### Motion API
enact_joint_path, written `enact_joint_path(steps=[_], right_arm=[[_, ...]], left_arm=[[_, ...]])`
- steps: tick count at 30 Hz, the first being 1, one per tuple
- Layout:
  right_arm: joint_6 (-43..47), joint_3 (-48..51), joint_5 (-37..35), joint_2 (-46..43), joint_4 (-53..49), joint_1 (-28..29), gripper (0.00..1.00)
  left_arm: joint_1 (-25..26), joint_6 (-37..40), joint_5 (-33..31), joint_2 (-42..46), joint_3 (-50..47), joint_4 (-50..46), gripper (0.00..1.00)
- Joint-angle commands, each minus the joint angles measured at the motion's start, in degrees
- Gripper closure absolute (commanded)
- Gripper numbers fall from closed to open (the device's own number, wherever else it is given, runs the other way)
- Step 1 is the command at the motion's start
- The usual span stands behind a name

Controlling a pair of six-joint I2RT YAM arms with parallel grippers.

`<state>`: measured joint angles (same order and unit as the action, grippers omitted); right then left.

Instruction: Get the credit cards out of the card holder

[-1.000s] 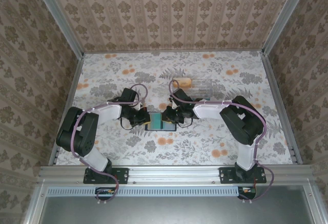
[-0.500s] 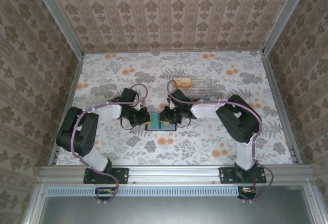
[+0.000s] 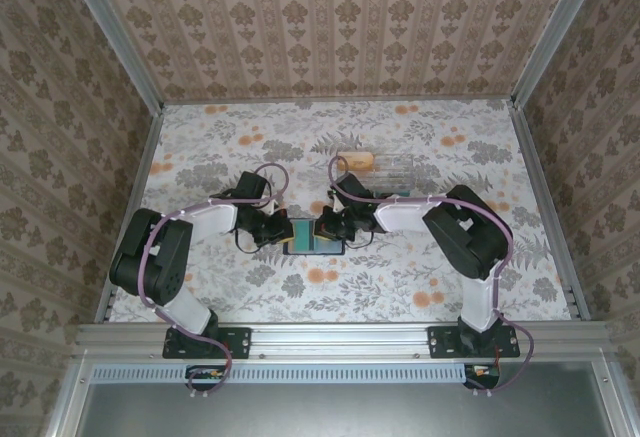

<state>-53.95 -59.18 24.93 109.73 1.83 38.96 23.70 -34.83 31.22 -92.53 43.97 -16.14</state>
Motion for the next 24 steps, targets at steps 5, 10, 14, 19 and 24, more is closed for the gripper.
enact_joint_path(steps=[5,10,14,19,24], right_arm=[[3.34,5.67,-1.23,-6.0,-4.18,-3.38,1.0],[5.81,8.44,-1.19,-10.46,-6.7,-6.0,1.0],[8.05,9.74,-1.1,-14.39,-9.6,-7.94,1.0],[11.91,7.58,-1.3,-19.78,-15.66,-8.52,1.0],[20.52,0.25,-4.38,-23.73,-27.73,-8.47,1.0]], left_arm=[[-0.05,1.74,-2.22,-1.95,-0.03,-3.72,1.0],[-0.15,2.0,-2.13,-1.92,0.15,-3.98,1.0],[-0.15,2.05,-1.96,-1.68,0.45,-4.11,1.0],[-0.21,2.31,-1.69,-0.33,1.53,-4.99,1.0],[-0.33,2.22,-1.35,3.01,3.91,-6.29,0.94]])
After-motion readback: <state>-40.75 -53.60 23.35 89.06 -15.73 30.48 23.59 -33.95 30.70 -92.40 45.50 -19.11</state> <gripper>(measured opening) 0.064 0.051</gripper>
